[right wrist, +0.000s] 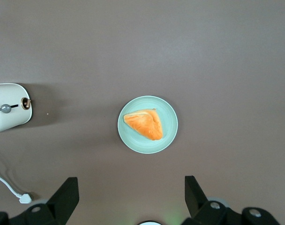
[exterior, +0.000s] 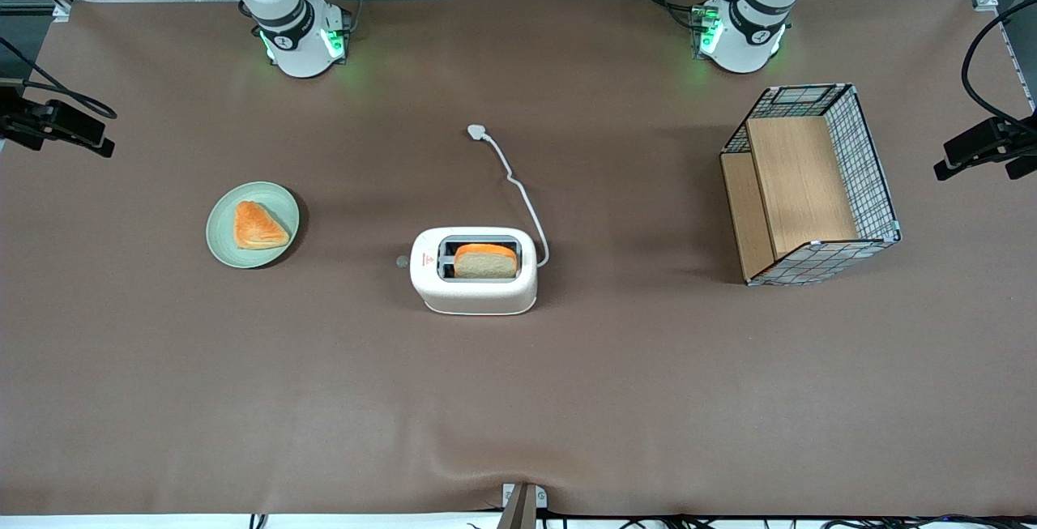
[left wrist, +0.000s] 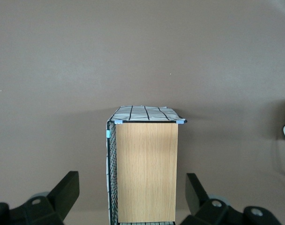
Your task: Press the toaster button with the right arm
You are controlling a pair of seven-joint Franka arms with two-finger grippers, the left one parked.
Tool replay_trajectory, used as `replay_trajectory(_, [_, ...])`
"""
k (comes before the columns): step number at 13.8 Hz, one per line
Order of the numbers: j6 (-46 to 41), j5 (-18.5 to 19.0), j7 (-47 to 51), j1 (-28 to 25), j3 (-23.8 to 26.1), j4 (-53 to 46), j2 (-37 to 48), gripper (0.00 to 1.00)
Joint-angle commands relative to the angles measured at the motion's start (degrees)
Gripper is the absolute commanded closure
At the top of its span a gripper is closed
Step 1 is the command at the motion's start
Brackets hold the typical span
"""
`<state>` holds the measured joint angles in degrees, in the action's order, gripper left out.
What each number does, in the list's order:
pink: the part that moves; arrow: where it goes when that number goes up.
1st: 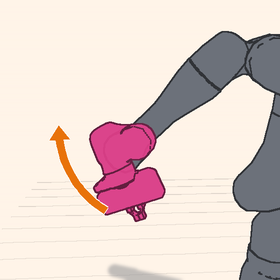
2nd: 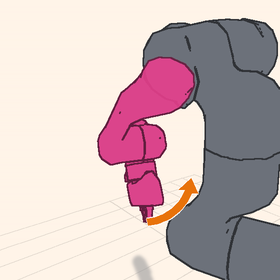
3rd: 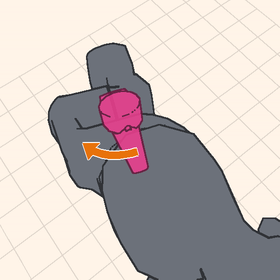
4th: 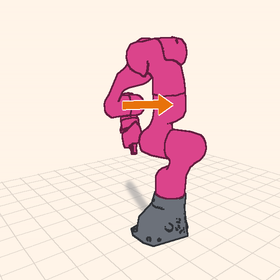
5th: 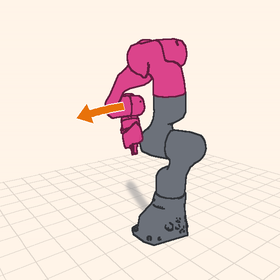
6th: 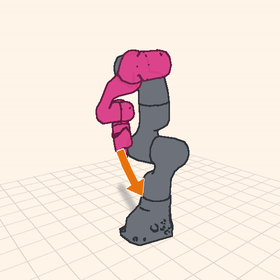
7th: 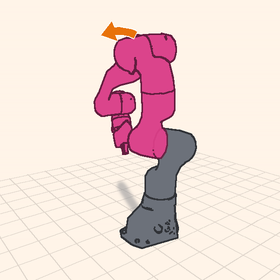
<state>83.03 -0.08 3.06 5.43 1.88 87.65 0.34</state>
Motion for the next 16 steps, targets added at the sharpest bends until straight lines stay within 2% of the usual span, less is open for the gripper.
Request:
replay_trajectory(1, [-0.68, -0.18, 0.01, 1.07, 0.85, -1.26, -0.69, 0.00])
replay_trajectory(16, [-0.76, -0.18, -3.41, 0.55, 0.85, -1.43, -1.74, 0.00])
